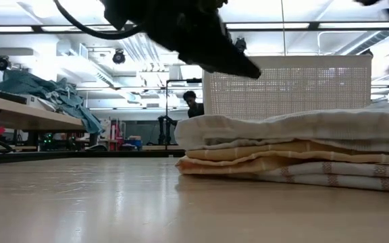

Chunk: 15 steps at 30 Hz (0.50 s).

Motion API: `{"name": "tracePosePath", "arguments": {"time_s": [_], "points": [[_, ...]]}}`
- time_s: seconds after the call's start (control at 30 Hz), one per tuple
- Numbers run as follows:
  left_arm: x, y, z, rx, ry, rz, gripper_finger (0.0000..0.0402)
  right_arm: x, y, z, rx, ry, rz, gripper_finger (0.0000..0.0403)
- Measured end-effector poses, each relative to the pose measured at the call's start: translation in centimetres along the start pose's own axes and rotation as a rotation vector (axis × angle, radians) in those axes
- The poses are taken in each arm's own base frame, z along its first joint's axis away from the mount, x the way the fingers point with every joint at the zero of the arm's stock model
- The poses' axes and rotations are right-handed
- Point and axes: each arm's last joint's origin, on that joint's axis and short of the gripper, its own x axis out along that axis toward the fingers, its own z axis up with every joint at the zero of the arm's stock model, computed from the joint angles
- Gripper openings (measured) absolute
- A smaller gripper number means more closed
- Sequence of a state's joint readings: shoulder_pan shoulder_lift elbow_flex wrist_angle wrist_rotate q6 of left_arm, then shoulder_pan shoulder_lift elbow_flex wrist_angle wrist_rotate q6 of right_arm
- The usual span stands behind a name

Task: Fold towel
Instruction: Put the stack of towels into the laundry bin

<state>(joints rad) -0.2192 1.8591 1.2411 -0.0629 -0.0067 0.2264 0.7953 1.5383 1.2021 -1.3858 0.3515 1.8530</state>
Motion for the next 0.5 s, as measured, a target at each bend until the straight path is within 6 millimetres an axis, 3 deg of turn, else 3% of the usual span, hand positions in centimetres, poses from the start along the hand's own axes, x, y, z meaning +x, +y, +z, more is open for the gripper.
{"name": "tracePosePath", "arguments": {"time_s": [0.2,0.33,0.5], "points": [[0.3,0.0,-0.2,-0.058,-0.155,0.032,0.0076,1.2,-0.3,3.5,-0.064,-0.11,-0.022,0.0],[0.6,-0.4,-1.4,-0.052,-0.141,0.01,0.0076,2.5,0.1,5.2,-0.089,-0.1,-0.044,0.0],[1.1,-0.8,-3.5,-0.066,-0.086,-0.015,0.0076,5.1,1.1,6.0,-0.115,-0.073,-0.02,0.0]]}}
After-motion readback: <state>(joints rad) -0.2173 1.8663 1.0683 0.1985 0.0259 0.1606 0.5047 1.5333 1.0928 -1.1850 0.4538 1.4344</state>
